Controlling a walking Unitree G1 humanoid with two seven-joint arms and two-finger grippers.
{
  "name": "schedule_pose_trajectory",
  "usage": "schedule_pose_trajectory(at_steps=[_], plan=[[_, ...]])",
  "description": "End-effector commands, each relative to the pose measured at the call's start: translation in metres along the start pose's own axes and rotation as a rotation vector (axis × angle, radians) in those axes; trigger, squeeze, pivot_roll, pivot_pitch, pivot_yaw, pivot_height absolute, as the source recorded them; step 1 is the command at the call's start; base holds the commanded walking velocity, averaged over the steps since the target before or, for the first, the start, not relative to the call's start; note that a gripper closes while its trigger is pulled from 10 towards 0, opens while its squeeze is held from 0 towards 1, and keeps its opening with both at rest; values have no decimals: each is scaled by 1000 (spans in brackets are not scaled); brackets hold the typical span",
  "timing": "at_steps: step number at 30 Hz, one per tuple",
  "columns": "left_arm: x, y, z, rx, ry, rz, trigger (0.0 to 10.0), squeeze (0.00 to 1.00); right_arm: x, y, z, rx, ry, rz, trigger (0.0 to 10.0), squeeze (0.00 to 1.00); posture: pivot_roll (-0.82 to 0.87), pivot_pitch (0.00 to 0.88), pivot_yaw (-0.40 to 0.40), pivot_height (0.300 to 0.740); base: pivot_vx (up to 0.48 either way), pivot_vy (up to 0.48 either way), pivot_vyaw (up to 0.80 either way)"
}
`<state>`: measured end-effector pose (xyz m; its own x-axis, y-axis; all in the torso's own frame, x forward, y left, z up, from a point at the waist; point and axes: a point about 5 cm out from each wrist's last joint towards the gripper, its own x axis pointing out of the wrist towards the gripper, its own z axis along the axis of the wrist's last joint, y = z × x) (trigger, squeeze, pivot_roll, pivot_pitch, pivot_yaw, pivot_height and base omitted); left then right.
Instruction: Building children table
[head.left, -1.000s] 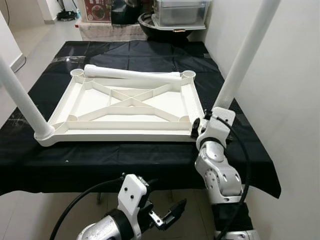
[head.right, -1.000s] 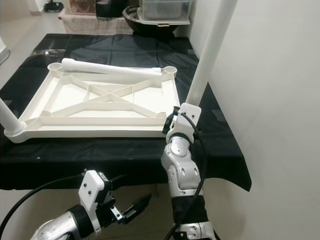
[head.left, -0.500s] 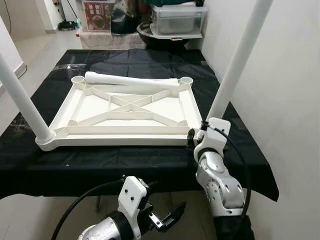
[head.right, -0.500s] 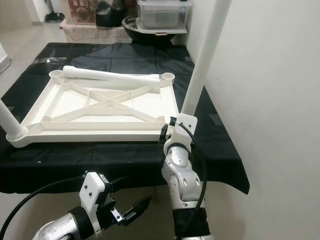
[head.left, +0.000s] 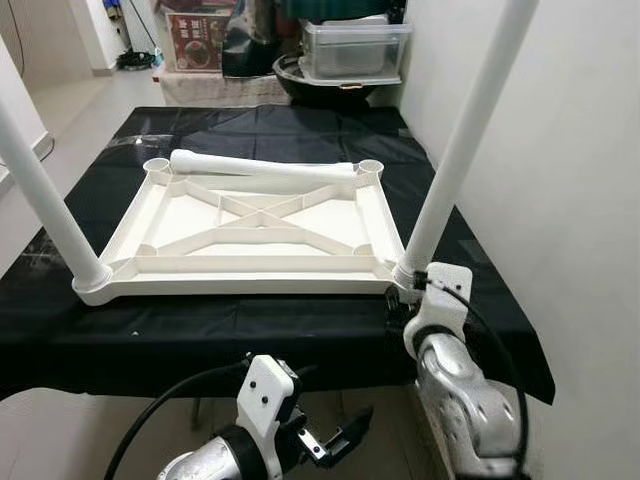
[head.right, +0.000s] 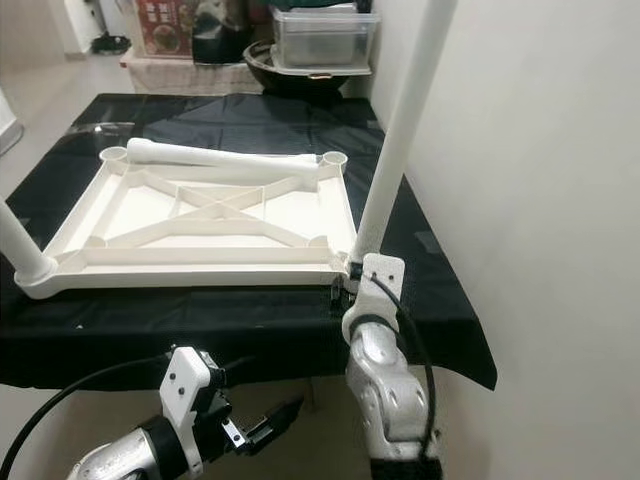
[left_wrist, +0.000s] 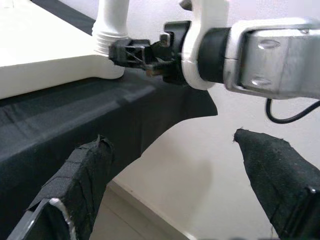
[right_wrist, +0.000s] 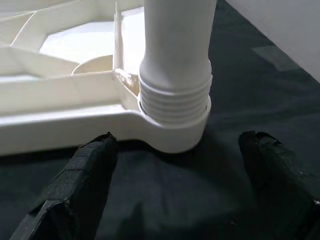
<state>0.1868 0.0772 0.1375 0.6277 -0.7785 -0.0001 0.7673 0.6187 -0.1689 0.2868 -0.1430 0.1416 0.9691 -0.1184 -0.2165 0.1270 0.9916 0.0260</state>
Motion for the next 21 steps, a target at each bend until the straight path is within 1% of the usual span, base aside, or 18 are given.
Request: schedule_pose_trajectory(at_steps=[1, 4, 5, 6, 10, 11, 12, 13, 15, 17, 20, 21], plan=[[-1, 1, -4, -10, 13, 5, 10000, 0, -4, -4, 1, -40, -26, 1, 10000, 0, 61, 108, -36, 740, 0, 0, 0], [-1, 0, -4, -11, 12, 7, 10000, 0, -5, -16, -3, -83, -20, -43, 10000, 0, 61, 109, -36, 740, 0, 0, 0], [-1, 0, -4, -12, 12, 7, 10000, 0, -3, -23, -4, -109, -20, -71, 10000, 0, 61, 111, -35, 740, 0, 0, 0], [-1, 0, -4, -12, 12, 7, 10000, 0, -3, -23, -4, -109, -20, -71, 10000, 0, 61, 111, -35, 740, 0, 0, 0], [-2, -1, -4, -15, 13, 7, 10000, 0, 6, -45, -11, -148, 5, -174, 10000, 0, 67, 115, -35, 740, 0, 0, 0], [-2, -1, -4, -15, 13, 7, 10000, 0, 6, -45, -11, -148, 5, -174, 10000, 0, 67, 115, -35, 740, 0, 0, 0], [-2, -1, -4, -15, 13, 7, 10000, 0, 8, -50, -13, -155, 11, -196, 10000, 0, 71, 121, -31, 740, 0, 0, 0], [-2, -1, -4, -15, 13, 7, 10000, 0, 8, -50, -13, -155, 11, -196, 10000, 0, 71, 121, -31, 740, 0, 0, 0], [-2, -2, -3, -16, 13, 6, 10000, 0, 14, -57, -13, -166, 10, -229, 10000, 0, 76, 126, -32, 740, 0, 0, 0], [-2, -2, -3, -16, 13, 6, 10000, 0, 14, -57, -13, -166, 10, -229, 10000, 0, 76, 126, -32, 740, 0, 0, 0], [-4, -4, -2, -18, 14, 4, 10000, 0, 26, -66, -12, -179, -8, -267, 10000, 0, 85, 139, -26, 740, 0, 0, 0], [-4, -4, -2, -18, 14, 4, 10000, 0, 26, -66, -12, -179, -8, -267, 10000, 0, 85, 139, -26, 740, 0, 0, 0]])
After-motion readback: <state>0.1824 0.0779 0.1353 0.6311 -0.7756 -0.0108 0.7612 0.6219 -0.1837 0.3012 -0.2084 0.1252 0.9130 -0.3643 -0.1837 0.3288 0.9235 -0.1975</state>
